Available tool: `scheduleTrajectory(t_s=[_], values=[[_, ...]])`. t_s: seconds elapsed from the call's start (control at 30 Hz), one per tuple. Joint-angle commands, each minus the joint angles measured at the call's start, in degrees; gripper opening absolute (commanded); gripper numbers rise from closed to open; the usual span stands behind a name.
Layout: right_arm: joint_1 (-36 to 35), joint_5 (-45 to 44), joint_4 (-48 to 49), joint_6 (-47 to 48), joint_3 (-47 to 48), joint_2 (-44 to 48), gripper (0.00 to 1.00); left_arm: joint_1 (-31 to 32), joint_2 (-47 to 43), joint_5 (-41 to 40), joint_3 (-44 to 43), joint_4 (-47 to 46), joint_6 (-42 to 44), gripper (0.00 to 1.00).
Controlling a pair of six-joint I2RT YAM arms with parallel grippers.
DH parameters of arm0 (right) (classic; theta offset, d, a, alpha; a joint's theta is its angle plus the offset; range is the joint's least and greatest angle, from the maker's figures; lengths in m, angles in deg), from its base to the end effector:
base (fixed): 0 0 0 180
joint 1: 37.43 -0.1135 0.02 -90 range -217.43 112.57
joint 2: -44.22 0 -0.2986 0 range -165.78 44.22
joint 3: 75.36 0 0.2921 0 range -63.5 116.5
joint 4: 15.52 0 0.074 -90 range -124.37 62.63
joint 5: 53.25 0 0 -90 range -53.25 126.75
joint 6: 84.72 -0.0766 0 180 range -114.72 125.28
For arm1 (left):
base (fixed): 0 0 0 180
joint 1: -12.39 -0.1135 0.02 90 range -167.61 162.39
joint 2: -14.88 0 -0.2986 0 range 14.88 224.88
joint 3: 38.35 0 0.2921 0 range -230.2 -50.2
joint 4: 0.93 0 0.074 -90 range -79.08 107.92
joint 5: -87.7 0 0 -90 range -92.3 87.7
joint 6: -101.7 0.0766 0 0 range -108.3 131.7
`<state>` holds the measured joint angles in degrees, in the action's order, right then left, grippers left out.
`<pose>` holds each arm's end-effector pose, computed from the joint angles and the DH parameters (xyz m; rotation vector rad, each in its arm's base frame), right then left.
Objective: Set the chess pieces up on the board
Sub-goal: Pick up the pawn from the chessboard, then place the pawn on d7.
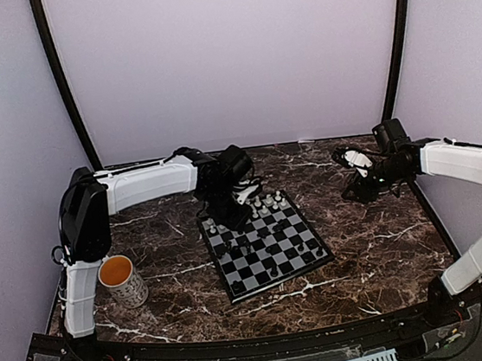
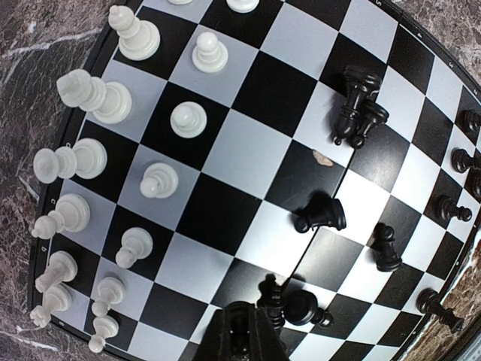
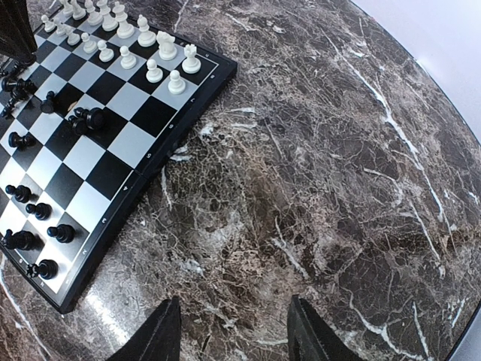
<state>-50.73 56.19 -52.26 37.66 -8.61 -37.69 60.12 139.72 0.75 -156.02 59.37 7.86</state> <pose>0.3349 0.1054 0.2177 -1.0715 2.1752 0.2704 0.3589 -0.4009 0.1831 1.0579 2.5861 -0.3091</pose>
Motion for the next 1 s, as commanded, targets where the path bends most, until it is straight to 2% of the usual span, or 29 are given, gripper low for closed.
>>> scheduleTrajectory(t_s=[0.0,0.27,0.53,0.97], values=[[-0.4,-0.5,0.4,0.2,0.2,-0.4,0.49,1.1,-4.0,1.7,-1.6,0.0,2.0,0.00],[-0.5,-0.5,0.3,0.3,0.1,-0.6,0.49,7.6,-4.1,6.8,-2.5,-4.6,6.6,0.00],[-0.5,-0.7,0.2,0.3,0.2,-0.4,0.50,8.8,-1.5,10.8,-2.3,-4.1,7.1,0.00],[-0.5,-0.8,0.1,0.4,0.0,-0.3,0.49,9.7,2.5,12.4,-3.5,-5.4,5.7,0.00]])
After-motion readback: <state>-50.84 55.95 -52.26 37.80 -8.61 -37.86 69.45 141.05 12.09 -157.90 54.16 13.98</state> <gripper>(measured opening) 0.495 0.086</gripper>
